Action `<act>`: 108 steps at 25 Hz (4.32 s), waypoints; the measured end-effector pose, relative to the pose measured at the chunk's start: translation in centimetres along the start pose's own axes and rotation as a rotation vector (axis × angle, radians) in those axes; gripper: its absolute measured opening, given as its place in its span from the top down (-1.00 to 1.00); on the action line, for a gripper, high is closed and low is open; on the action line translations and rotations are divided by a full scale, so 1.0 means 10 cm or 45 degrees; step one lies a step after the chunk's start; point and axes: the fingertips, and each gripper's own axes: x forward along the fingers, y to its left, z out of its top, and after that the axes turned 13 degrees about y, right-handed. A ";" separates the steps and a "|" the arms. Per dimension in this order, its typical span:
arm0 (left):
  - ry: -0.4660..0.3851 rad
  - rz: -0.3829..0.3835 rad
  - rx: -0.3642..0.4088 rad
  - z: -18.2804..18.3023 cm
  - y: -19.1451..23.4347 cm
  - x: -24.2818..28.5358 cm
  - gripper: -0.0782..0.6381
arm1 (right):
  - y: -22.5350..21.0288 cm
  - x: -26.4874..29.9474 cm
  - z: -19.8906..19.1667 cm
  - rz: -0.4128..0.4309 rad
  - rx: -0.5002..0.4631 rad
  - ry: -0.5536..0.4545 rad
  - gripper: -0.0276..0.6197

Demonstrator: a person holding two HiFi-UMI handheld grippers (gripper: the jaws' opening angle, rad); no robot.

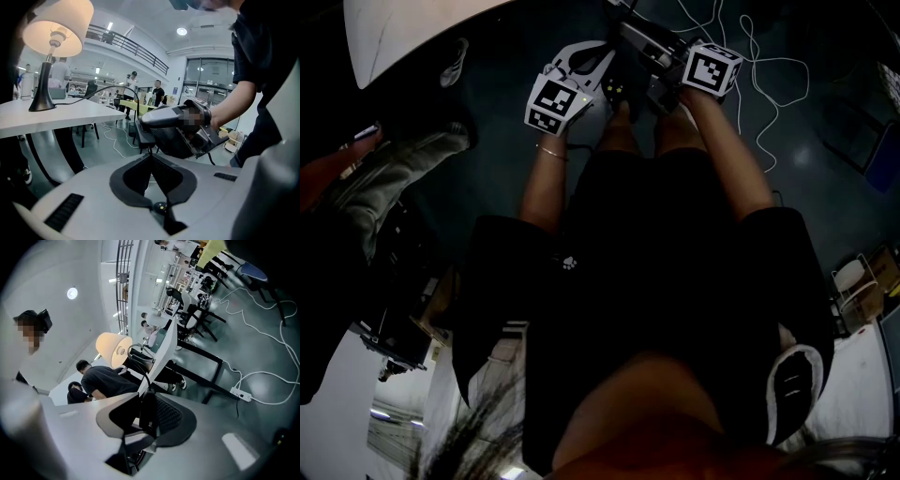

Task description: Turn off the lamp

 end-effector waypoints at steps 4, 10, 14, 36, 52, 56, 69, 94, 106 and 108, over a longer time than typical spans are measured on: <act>0.002 -0.003 -0.001 -0.01 -0.01 0.00 0.74 | -0.01 0.00 -0.01 0.005 0.008 -0.002 0.62; 0.009 -0.009 -0.017 -0.02 -0.03 0.02 0.74 | -0.06 -0.01 0.00 0.014 0.044 -0.030 0.63; 0.020 -0.018 -0.025 -0.05 -0.03 0.07 0.74 | -0.11 -0.01 -0.03 0.009 0.064 -0.028 0.63; 0.037 -0.025 -0.031 -0.06 -0.03 0.08 0.74 | -0.10 -0.01 0.00 0.060 0.125 -0.060 0.65; 0.037 -0.024 -0.069 -0.11 -0.03 0.11 0.74 | -0.12 -0.01 -0.03 0.065 0.165 -0.067 0.72; 0.025 -0.024 -0.101 -0.12 -0.01 0.13 0.74 | -0.13 -0.01 -0.03 0.048 0.143 -0.055 0.72; 0.024 0.019 -0.210 -0.21 0.01 0.15 0.74 | -0.25 0.04 -0.08 -0.127 0.061 0.064 0.72; -0.203 0.096 -0.442 -0.11 0.27 -0.17 0.76 | -0.88 0.10 -0.24 -0.407 -0.144 0.196 0.72; -0.216 0.121 -0.469 -0.16 0.25 -0.17 0.76 | -1.12 0.10 -0.36 -0.475 -0.214 0.245 0.72; -0.219 0.121 -0.469 -0.15 0.26 -0.18 0.76 | -1.11 0.10 -0.36 -0.475 -0.226 0.254 0.72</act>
